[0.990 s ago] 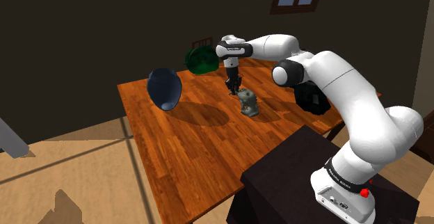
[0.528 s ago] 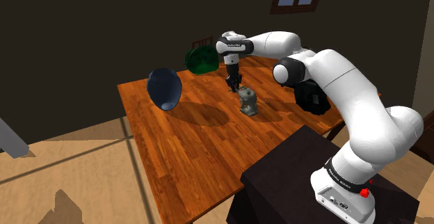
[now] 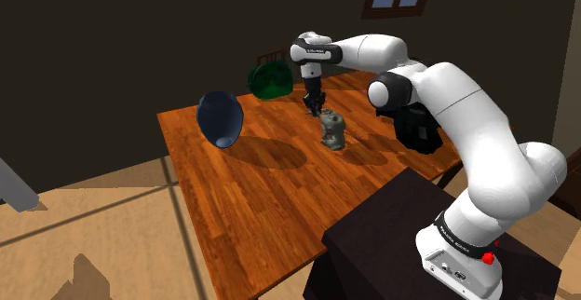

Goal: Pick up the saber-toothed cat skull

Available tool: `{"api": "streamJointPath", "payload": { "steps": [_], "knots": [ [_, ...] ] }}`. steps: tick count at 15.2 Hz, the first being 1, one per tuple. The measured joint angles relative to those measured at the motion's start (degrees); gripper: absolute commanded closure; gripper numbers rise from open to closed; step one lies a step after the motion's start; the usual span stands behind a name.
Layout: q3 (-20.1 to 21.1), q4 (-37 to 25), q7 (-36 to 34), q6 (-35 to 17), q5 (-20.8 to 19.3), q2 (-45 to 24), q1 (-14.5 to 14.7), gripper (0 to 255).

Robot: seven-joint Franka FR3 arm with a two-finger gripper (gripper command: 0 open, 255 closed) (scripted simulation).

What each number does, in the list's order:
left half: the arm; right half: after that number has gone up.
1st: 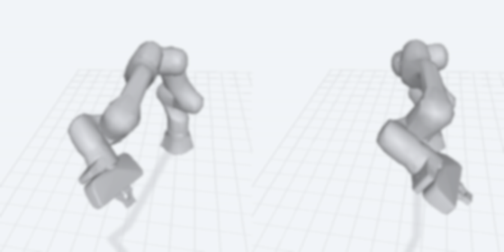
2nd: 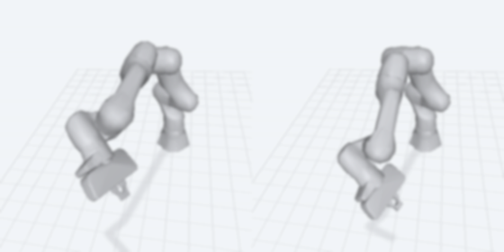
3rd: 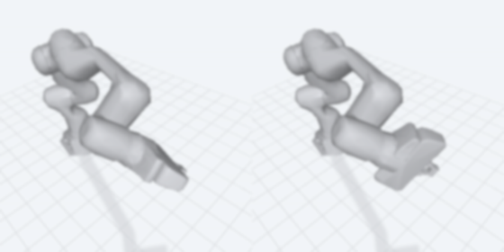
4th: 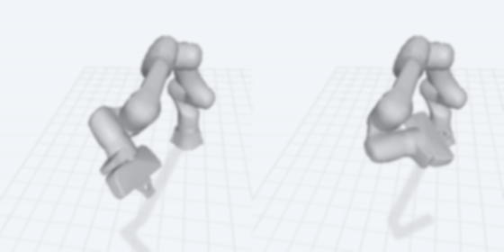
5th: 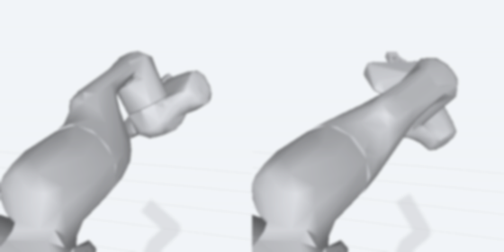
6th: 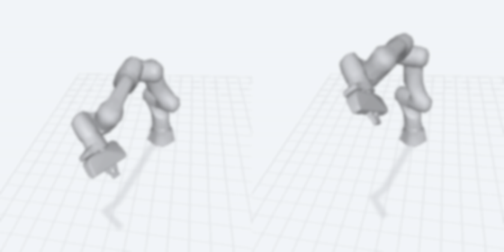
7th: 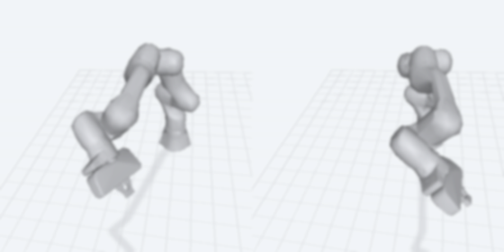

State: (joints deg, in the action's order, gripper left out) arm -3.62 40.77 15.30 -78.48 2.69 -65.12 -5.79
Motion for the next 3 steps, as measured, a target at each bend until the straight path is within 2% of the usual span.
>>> {"api": "streamJointPath", "payload": {
  "steps": [3],
  "knots": [
    [-0.04,0.91,-0.01,0.75,-0.03,1.65,0.08,255]
  ]
}}
